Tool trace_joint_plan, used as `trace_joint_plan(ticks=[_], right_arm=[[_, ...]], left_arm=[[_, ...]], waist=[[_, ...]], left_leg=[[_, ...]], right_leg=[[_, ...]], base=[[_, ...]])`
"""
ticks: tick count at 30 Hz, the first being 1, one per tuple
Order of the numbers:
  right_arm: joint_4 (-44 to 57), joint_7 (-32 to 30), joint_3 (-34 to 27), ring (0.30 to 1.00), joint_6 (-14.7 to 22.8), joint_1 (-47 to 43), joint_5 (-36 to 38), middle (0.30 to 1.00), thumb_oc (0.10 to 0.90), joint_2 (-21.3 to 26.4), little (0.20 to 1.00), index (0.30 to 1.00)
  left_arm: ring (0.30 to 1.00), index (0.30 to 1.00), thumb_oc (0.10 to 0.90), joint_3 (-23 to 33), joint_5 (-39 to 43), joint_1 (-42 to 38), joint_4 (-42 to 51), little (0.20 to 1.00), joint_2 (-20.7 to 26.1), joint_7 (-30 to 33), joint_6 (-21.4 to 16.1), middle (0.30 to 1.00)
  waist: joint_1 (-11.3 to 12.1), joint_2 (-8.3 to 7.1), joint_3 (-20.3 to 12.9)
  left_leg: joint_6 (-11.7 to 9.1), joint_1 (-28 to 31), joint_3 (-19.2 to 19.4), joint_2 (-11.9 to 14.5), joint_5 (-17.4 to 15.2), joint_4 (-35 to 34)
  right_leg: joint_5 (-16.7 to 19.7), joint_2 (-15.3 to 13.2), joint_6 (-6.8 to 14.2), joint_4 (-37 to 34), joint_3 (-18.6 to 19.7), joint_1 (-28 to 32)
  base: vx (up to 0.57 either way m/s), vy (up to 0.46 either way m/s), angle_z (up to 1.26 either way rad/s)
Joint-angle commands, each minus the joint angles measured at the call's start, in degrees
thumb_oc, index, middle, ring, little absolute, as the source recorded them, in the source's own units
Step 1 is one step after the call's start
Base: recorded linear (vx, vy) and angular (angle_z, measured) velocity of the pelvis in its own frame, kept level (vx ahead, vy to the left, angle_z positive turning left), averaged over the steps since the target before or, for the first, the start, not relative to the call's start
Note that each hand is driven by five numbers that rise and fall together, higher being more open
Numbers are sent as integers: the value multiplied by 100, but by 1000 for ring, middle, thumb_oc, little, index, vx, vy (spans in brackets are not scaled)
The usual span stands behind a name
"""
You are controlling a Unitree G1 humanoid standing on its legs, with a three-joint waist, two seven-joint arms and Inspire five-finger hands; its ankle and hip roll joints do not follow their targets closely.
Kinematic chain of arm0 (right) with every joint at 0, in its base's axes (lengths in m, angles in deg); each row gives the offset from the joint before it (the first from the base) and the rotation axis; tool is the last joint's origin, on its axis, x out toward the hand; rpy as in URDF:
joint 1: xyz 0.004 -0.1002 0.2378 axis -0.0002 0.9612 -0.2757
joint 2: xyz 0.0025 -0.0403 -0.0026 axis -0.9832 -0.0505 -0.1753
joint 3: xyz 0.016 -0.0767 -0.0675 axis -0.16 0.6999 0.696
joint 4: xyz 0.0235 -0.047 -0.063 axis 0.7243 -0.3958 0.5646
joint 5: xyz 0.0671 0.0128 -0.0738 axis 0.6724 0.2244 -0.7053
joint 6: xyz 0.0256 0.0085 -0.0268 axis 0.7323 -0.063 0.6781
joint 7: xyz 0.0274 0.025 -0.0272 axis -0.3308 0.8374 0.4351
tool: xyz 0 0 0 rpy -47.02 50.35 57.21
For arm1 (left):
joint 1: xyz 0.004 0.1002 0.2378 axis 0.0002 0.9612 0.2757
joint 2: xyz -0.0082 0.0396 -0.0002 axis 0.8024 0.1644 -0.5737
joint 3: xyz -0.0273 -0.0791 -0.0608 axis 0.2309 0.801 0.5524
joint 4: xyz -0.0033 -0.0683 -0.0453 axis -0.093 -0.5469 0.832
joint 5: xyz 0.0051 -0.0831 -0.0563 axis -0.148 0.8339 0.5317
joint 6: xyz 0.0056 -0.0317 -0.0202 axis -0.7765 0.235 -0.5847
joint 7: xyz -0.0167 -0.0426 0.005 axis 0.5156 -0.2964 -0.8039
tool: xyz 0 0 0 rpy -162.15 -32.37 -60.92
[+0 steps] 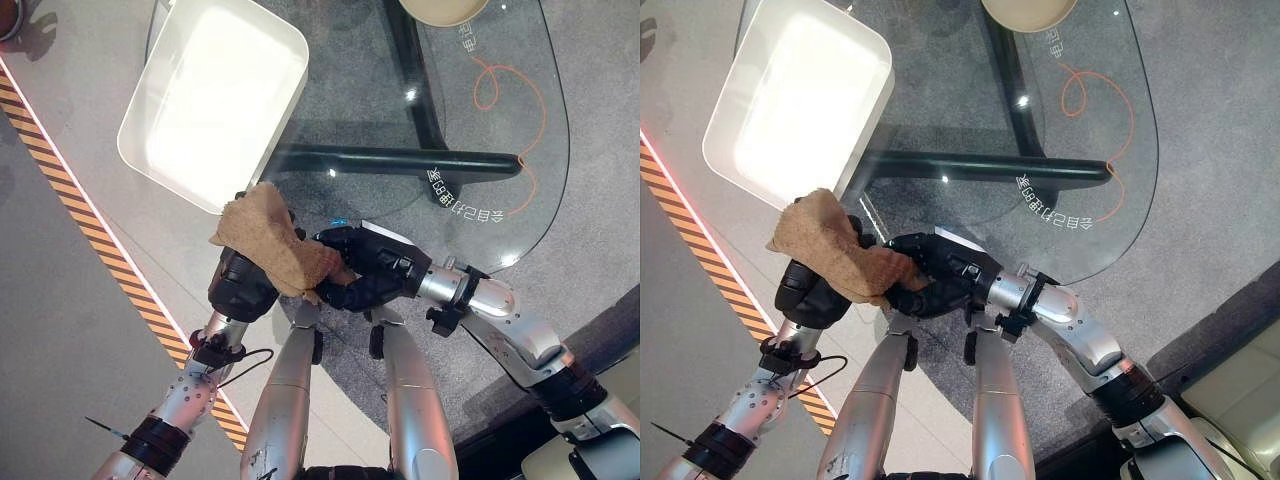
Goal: Wipe the table with a cloth and put it in the basket.
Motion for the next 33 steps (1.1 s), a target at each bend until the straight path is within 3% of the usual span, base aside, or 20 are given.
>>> trace_joint_plan(ticks=[1, 14, 15, 16, 26, 33], right_arm=[[777, 454, 499, 300, 157, -19, 86, 300, 100, -180, 200, 300], [733, 70, 366, 300, 222, 21, 216, 300, 100, -272, 200, 300], [694, 16, 318, 818, 225, 14, 215, 818, 704, -299, 804, 818], [674, -21, 307, 900, 254, 10, 148, 900, 800, -315, 900, 900], [762, -396, -3, 900, 468, 125, 86, 900, 800, -335, 900, 900], [790, -597, -353, 900, 721, 308, -36, 900, 800, -230, 900, 900]], left_arm=[[300, 300, 100, 28, -154, -321, 1249, 200, -276, -961, 129, 300], [300, 300, 100, 72, -179, -283, 1186, 200, -379, -769, 100, 300], [300, 300, 100, 100, -177, -276, 1170, 200, -390, -752, 113, 300], [300, 300, 100, 115, -173, -280, 1154, 200, -395, -741, 119, 300], [300, 300, 100, 274, -318, -210, 1069, 200, -482, -443, -9, 300], [300, 300, 100, 632, -541, -59, 871, 200, -554, 154, -673, 300]], waist=[[-9, 18, -156], [-16, -6, -156], [-20, -6, -156], [-21, -5, -156], [-55, -23, -156], [-68, -35, -156]], left_leg=[[293, -8, 132, -275, -450, 365], [308, -63, 126, -272, -470, 397], [311, -67, 128, -273, -472, 404], [311, -76, 131, -272, -472, 408], [325, -111, 149, -267, -484, 413], [331, -119, 149, -259, -511, 441]], right_leg=[[516, 370, 80, -647, 80, 206], [508, 381, 86, -604, 74, 145], [512, 383, 85, -598, 78, 135], [512, 384, 87, -592, 77, 125], [509, 393, 97, -575, 78, 83], [473, 392, 103, -532, 65, 67]], base=[[0, 0, 0], [0, 0, 0], [0, 0, 0], [0, 0, 0], [0, 0, 0], [0, 0, 0]])
